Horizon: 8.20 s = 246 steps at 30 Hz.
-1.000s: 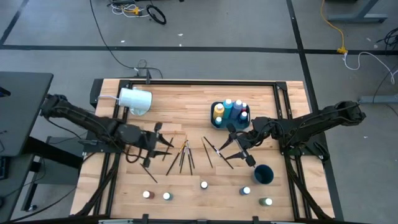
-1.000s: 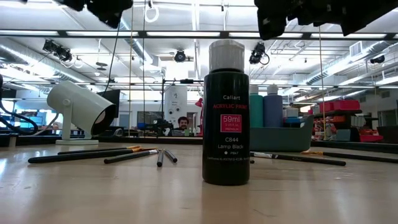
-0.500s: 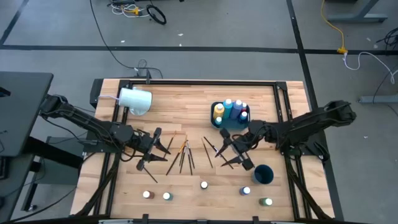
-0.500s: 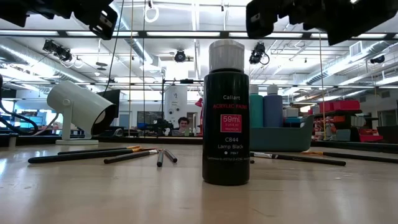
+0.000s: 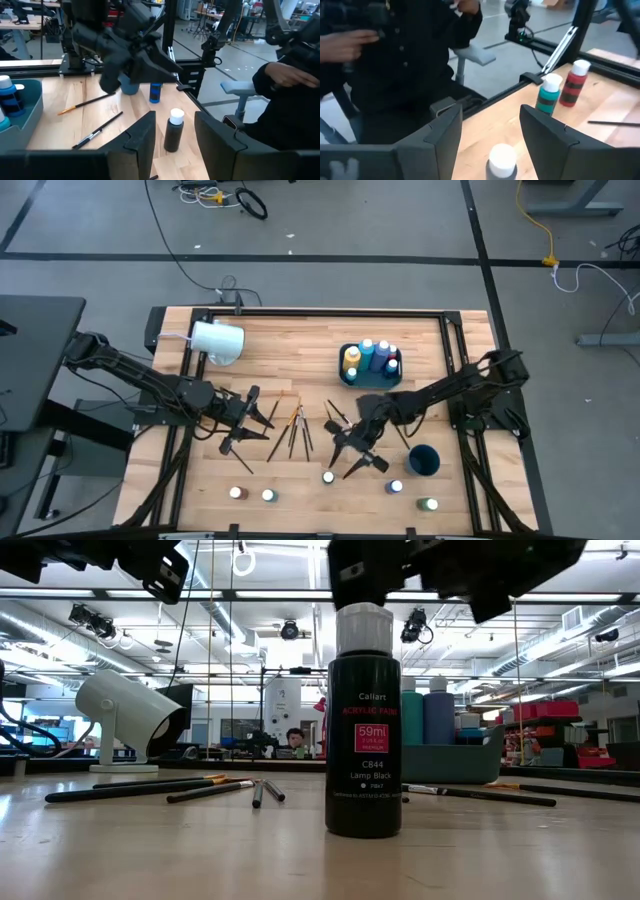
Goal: Pick & Place Paint Supplies
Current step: Put the small black paint bottle into the bin, then put the small light green paint bottle into the bin
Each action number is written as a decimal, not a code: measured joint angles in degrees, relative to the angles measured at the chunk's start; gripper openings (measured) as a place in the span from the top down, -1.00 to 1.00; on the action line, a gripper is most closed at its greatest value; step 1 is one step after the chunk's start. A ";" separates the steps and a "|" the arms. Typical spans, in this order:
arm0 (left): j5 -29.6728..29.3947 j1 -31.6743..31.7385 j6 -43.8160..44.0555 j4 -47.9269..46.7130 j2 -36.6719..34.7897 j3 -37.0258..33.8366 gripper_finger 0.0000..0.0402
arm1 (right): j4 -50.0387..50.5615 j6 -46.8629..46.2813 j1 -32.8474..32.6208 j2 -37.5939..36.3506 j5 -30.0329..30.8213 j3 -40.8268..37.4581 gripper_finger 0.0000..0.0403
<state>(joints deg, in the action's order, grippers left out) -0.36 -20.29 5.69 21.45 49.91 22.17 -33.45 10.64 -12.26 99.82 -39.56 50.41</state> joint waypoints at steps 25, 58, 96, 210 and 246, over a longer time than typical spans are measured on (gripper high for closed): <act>-0.02 0.00 0.13 0.07 0.02 0.02 0.28 | -2.87 2.22 -1.56 13.54 -0.31 4.81 -0.01; -0.02 0.00 1.06 -0.04 0.05 0.07 0.28 | 29.66 6.53 2.87 -16.20 37.31 4.44 0.42; -1.99 0.00 -0.11 3.69 0.04 0.09 0.28 | -12.13 -15.72 15.68 -14.85 74.99 -29.22 0.35; 18.64 3.03 -14.07 7.61 40.63 22.27 0.30 | -22.19 -7.79 8.13 -28.01 33.51 -27.53 0.15; 4.08 29.66 -10.60 25.75 65.33 40.40 0.32 | 13.84 -5.73 11.96 -53.51 44.74 -27.53 0.15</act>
<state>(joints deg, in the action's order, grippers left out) 3.72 9.37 -4.90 47.20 115.24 62.57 -19.61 4.91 -0.31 46.30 5.18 22.87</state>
